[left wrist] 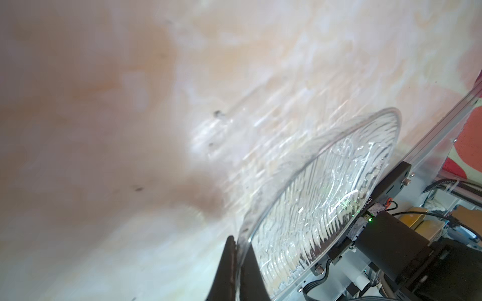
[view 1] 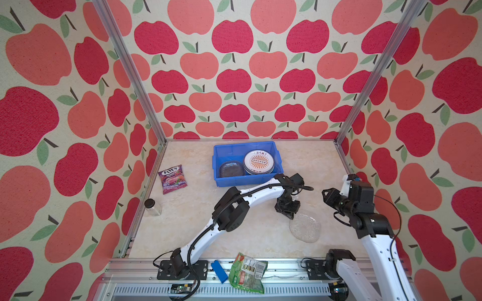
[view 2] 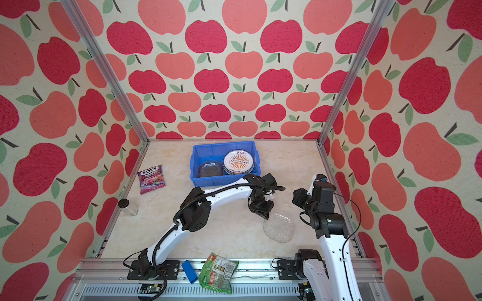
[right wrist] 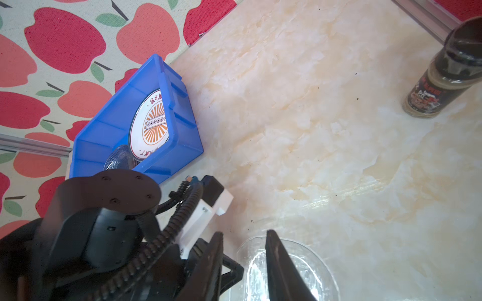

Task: Place the plates into the plastic bin on the countertop
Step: 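Lift the glass plate and carry it over the bin with the left gripper, then lower the glass plate onto the glass stack in the bin and open the left gripper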

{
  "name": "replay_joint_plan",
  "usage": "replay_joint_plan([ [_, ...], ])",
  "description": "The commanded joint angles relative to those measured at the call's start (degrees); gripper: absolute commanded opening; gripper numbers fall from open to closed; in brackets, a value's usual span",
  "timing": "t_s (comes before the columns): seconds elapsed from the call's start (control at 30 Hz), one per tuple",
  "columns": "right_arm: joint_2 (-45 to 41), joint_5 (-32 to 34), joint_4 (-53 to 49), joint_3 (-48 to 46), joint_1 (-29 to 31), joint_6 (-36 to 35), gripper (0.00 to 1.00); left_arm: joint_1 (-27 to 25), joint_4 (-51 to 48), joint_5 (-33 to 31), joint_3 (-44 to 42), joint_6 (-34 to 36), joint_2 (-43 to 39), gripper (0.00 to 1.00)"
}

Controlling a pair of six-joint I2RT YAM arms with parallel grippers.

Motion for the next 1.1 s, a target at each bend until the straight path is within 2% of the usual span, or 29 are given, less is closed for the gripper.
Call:
replay_joint_plan([
  [0.0, 4.4, 2.8, 4.8, 3.7, -0.3, 1.3, 0.33, 4.1, -0.7, -2.2, -2.5, 2.7, -7.7, 0.00],
  [0.17, 10.3, 2.2, 9.5, 7.3, -0.3, 3.4, 0.33, 8.1, -8.0, -5.6, 0.4, 6.4, -13.4, 0.00],
  [0.33, 16.7, -0.3, 12.3, 11.6, -0.2, 4.4, 0.33, 16.9, -16.2, -11.8, 9.6, 10.1, -16.2, 0.00],
  [0.53, 24.4, -2.5, 14.7, 16.2, -0.1, 5.2, 0.33, 28.7, -21.5, -14.5, 17.0, 13.1, -14.9, 0.00],
  [0.7, 29.9, -3.4, 16.8, 19.4, 0.5, 5.9, 0.33, 37.1, -18.3, -13.2, 14.0, 13.8, -15.4, 0.00],
  [0.8, 32.5, -3.5, 17.2, 21.3, 1.1, 6.1, 0.33, 40.4, -15.2, -11.9, 11.4, 14.3, -15.0, 0.00],
  [1.07, 36.4, -3.0, 18.3, 23.2, 2.2, 6.4, 0.32, 43.0, -13.3, -13.5, 9.9, 14.8, -10.7, 0.00],
])
